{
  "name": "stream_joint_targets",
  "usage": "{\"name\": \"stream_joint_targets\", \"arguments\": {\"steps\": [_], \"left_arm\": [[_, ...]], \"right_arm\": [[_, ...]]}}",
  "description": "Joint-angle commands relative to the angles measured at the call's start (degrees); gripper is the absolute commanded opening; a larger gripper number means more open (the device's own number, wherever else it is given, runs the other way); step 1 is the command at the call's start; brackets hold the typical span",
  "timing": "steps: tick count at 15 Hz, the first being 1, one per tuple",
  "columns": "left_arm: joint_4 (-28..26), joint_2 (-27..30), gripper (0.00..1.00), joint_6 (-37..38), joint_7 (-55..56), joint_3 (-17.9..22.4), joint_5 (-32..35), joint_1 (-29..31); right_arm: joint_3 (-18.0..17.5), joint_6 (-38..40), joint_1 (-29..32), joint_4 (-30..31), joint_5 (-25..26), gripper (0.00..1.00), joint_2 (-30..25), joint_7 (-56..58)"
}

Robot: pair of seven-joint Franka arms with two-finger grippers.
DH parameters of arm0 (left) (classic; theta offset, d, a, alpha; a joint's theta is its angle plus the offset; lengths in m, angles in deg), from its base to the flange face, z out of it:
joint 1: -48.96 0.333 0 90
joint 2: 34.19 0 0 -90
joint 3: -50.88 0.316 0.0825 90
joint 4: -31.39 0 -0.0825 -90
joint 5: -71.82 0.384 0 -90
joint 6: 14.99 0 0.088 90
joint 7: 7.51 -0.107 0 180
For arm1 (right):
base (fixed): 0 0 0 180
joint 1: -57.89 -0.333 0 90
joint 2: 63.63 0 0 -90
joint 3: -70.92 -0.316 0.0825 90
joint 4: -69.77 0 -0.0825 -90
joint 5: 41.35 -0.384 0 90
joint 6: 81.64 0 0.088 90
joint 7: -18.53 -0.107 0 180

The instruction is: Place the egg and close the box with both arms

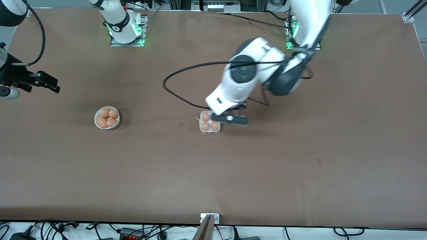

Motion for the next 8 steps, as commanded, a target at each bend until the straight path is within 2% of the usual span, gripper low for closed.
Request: {"name": "stream_joint_targets", "arguments": {"steps": [1, 4, 8], "left_arm": [[-2.02, 4.55, 0.01, 5.07, -2.96, -0.56, -0.77, 2.73], [-2.54, 6.93, 0.01, 10.01, -8.04, -0.21, -0.07, 5.36], [-9.21, 12.90, 0.02, 11.33, -12.28, -0.47, 0.02, 10.81]], "right_arm": [[-1.03, 0.71, 1.05, -0.33, 0.13, 1.00, -0.31, -0.07], [-1.03, 1.14, 1.05, -0.42, 0.13, 1.00, -0.40, 0.02], [-1.03, 1.15, 1.05, -0.68, 0.30, 1.00, -0.40, 0.72]]}}
